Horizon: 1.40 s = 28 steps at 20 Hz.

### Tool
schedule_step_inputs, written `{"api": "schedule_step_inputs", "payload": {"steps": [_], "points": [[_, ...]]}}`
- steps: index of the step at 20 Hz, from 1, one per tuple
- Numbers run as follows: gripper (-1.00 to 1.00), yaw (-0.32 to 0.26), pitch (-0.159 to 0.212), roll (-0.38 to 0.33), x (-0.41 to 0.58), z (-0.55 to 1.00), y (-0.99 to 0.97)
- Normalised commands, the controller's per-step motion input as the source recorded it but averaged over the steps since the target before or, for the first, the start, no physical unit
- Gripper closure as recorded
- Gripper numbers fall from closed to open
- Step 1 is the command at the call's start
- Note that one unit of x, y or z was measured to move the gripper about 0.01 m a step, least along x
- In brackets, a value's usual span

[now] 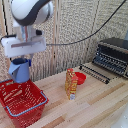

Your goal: Observe the blue drinking vessel close to you. Point your gripping mechanism towards the blue drinking vessel. Softly grip the blue drinking vessel using your gripping mechanism. Move your gripping mechanism and the blue drinking vessel above the receptacle. Let go of the blue drinking vessel into the receptacle.

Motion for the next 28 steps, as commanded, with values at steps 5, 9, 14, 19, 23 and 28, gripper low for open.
{"api": "schedule_step_inputs", "payload": {"steps": [5,9,14,19,23,28], "points": [[1.0,0.008,0.0,-0.284,0.003,-0.51,0.02],[1.0,0.003,-0.021,-0.041,0.08,-0.39,0.08],[1.0,-0.019,-0.138,0.028,0.044,-0.46,0.14],[-1.0,-0.008,-0.081,0.023,0.072,-0.14,0.09],[-1.0,0.0,0.1,-0.044,0.161,0.36,0.13],[-1.0,-0.056,0.162,-0.023,0.254,0.6,0.11]]}}
